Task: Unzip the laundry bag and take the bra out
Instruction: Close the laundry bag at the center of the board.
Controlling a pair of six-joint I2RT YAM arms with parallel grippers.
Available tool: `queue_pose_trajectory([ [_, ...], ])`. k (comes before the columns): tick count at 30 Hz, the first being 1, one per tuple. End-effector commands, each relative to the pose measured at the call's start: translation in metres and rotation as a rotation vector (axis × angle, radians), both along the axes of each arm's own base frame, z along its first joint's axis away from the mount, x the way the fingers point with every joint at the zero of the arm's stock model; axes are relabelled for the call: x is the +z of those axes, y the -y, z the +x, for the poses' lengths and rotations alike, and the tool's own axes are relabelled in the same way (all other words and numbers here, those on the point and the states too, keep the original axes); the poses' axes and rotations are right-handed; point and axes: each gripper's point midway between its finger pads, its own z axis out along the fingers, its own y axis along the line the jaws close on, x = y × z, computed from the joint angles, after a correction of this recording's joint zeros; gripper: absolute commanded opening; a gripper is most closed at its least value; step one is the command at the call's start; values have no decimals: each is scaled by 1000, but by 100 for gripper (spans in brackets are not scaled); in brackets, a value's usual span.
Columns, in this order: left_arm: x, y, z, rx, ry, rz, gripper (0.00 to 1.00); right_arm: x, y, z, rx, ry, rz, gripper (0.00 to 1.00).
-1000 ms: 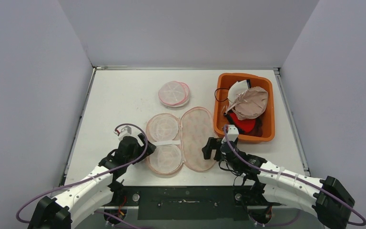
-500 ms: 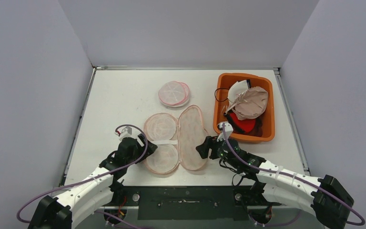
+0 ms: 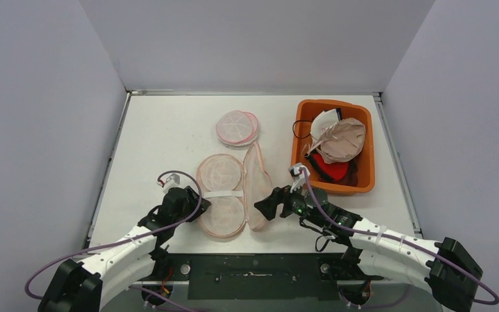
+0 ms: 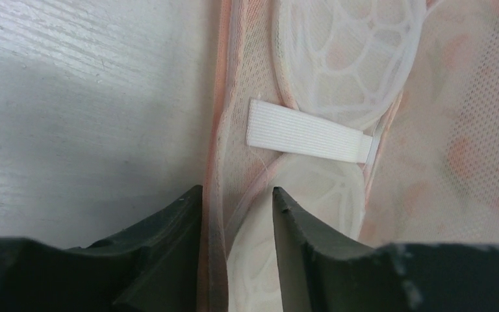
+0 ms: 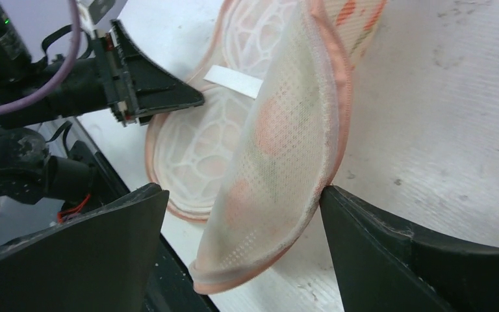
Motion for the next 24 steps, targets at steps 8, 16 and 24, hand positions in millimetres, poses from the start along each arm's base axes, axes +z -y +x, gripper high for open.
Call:
queue_pose_trajectory([
  [8, -4, 12, 2, -23, -11, -49, 30, 56, -87, -42, 270, 122, 68, 92],
  [16, 2, 12, 2, -31, 13, -55, 30, 68, -46, -16, 11, 163, -4, 98],
  [24, 3, -2, -3, -5, -21, 20, 46, 36, -14, -15, -84, 112, -44, 99],
])
